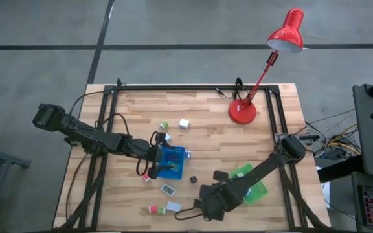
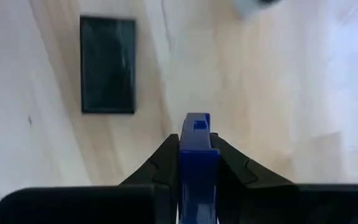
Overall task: Pick & Place Office items
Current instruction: Put the violet digital clock into the blue bin
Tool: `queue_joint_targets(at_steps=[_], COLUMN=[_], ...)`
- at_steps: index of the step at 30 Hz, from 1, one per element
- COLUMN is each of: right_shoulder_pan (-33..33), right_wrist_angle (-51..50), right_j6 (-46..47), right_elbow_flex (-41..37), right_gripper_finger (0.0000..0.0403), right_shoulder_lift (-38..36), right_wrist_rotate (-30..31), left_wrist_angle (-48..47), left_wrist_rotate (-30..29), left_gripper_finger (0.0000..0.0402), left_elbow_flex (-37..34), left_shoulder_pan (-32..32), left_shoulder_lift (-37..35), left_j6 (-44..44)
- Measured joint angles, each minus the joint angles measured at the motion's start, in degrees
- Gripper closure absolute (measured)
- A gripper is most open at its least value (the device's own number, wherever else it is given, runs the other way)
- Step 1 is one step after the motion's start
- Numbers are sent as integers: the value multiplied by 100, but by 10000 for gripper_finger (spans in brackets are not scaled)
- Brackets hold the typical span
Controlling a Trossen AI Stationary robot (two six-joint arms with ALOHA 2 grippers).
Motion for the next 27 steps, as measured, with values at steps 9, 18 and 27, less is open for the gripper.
queue_joint_targets(at_steps=[9,18,27], right_shoulder_pan=[0,0,-330], right_wrist_angle=[-89,833,5035], right_j6=[-803,-1864,-4238], right_elbow_flex=[491,151,-1584], right_gripper_finger=[351,351,351], right_shoulder_lift=[-39,-542,-1166], right_wrist_rotate=[1492,3361,3565], left_wrist_angle=[-71,602,2113], left_wrist_rotate=[-48,-87,308], left_gripper_finger=[55,55,55], left_elbow_flex=[-110,-995,-2070], left_shoulder_pan=[0,0,1], left_shoulder_lift=[-276,-1587,-2213], left_j6=[0,-271,-441])
